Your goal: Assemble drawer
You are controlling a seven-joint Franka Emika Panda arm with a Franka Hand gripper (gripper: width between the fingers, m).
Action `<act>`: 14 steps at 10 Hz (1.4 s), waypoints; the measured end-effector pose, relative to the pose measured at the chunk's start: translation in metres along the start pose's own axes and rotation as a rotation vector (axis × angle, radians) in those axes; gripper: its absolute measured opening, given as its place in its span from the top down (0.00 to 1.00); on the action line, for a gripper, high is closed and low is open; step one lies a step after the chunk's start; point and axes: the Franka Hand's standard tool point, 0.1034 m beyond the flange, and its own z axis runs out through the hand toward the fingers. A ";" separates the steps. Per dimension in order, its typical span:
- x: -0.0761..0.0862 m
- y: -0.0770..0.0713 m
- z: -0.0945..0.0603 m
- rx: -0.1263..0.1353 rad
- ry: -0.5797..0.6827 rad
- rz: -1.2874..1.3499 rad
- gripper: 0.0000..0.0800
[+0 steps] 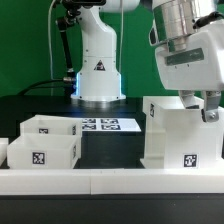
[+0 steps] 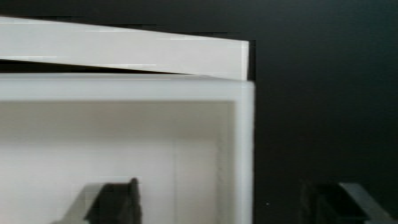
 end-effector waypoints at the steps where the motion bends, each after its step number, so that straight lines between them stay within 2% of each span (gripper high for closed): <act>1: 0.000 -0.001 -0.006 0.000 -0.002 -0.043 0.24; 2: -0.002 -0.003 -0.015 -0.003 -0.009 -0.114 0.24; 3: -0.003 -0.004 -0.025 -0.005 -0.016 -0.166 0.20; 5: -0.001 -0.005 -0.037 0.002 -0.017 -0.250 0.19; 8: -0.002 -0.003 -0.032 -0.004 -0.019 -0.269 0.19; 9: -0.001 -0.002 -0.032 -0.013 -0.020 -0.382 0.19; 10: 0.004 0.004 -0.032 -0.066 -0.045 -0.529 0.19; 11: 0.011 0.004 -0.035 -0.085 -0.060 -0.655 0.19; 12: 0.014 0.004 -0.037 -0.093 -0.058 -0.747 0.19; 14: 0.014 0.005 -0.036 -0.090 -0.066 -0.885 0.19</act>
Offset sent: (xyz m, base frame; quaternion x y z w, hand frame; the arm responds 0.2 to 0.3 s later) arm -0.0072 -0.0058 0.0294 -0.0204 -0.0253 -0.1076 0.9937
